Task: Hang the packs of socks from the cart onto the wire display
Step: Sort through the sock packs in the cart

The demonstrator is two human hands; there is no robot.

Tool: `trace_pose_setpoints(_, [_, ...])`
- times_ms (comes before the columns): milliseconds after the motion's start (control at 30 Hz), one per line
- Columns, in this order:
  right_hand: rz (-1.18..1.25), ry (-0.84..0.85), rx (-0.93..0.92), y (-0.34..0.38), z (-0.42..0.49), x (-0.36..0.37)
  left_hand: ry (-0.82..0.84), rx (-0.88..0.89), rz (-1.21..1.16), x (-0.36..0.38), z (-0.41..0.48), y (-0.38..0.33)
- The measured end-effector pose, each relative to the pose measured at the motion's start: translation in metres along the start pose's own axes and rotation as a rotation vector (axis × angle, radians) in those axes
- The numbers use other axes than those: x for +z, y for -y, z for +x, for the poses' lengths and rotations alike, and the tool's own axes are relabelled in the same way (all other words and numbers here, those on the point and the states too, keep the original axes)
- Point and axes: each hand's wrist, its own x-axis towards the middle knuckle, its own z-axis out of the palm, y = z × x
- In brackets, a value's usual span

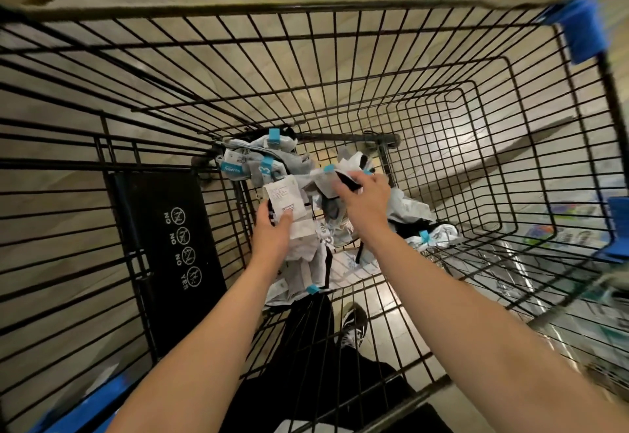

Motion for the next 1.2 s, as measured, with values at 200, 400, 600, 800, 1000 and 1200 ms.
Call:
trace_pose_setpoints(200, [0.023,-0.098,-0.063,0.021,-0.003,-0.013,0.043,0.061,0.008,0.015,-0.005,-0.03])
trace_pose_setpoints(400, [-0.054,-0.238,-0.211,0.037,-0.015,-0.029,0.08,0.164,0.058,0.024,-0.011,-0.049])
trace_pose_setpoints(600, [-0.024,0.158,-0.245,0.054,-0.018,-0.023,0.137,0.16,0.062,0.037,-0.005,-0.053])
trace_pose_setpoints(800, [0.041,0.32,-0.125,0.053,-0.008,-0.032,0.195,0.188,0.052,0.035,-0.005,-0.059])
trace_pose_setpoints(1000, [-0.114,0.132,-0.169,0.051,-0.007,-0.041,0.199,0.196,0.045,0.043,-0.012,-0.065])
trace_pose_setpoints(1200, [-0.107,0.146,-0.195,0.052,-0.008,-0.053,0.17,0.198,0.062,0.051,-0.016,-0.075])
